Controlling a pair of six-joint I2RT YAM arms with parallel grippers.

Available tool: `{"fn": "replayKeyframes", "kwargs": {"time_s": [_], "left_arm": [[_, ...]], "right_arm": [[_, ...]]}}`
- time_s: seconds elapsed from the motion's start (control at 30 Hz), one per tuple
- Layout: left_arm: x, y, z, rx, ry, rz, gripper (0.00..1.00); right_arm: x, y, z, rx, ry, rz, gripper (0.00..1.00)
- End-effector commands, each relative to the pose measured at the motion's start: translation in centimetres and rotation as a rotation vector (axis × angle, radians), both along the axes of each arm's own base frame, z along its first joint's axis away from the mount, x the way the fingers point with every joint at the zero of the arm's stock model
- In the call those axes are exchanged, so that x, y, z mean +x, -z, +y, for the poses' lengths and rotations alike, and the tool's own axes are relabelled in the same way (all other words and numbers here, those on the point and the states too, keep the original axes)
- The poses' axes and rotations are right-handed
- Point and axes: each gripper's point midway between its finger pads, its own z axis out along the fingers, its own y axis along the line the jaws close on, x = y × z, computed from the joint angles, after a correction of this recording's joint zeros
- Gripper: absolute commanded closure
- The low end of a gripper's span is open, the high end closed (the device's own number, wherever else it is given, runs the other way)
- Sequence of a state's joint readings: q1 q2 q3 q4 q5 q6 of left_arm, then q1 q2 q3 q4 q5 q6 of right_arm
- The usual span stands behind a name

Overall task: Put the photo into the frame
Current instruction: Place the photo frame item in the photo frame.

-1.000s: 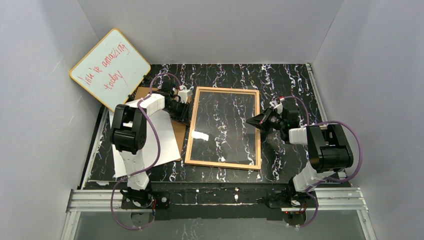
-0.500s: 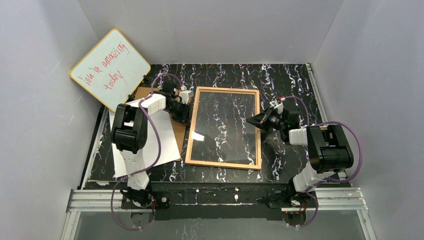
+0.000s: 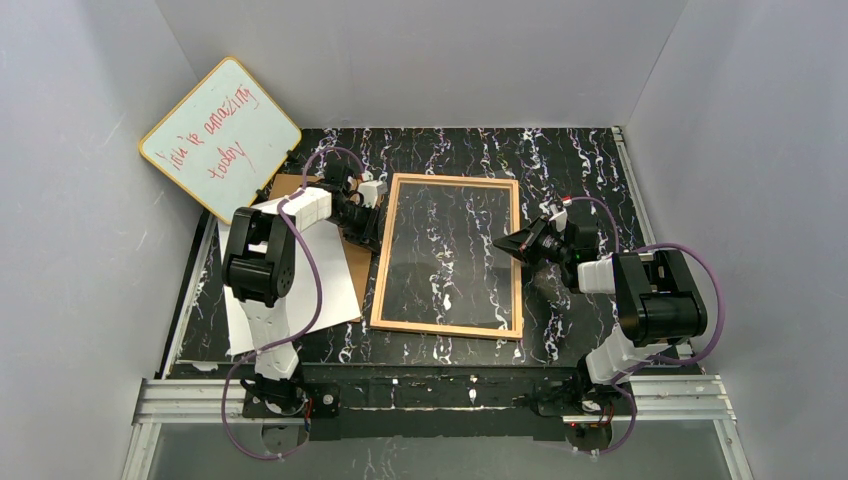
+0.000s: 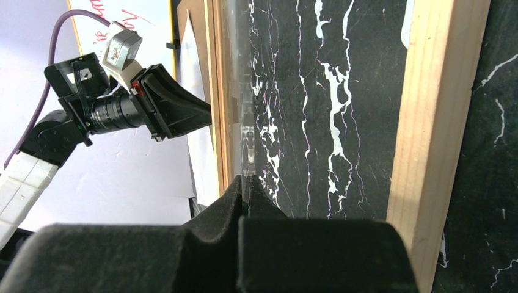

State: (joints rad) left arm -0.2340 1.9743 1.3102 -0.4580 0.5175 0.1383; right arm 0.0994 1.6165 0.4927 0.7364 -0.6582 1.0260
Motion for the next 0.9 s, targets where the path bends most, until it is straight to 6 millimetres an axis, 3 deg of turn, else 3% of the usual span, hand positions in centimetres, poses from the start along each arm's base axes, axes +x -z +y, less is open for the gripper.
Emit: {"fn": "replayKeyframes", "kwargs": {"time_s": [0.0, 0.47, 0.87], "left_arm": [[-0.9, 1.3, 0.4, 0.036, 0.021, 0.049, 0.88], [-1.0, 1.3, 0.3, 0.035, 0.024, 0.05, 0.89], [-1.3, 1.8, 0.1, 0.041, 0.037, 0.062, 0.9]], "right_arm": [[0.5, -1.3, -0.3, 0.007, 0.023, -0.068, 0.99], [0.4, -1.3, -0.2, 0.024, 0.031, -0.059, 0.99], [0.7, -2.4, -0.5, 0.036, 0.071, -0.12, 0.99]]}}
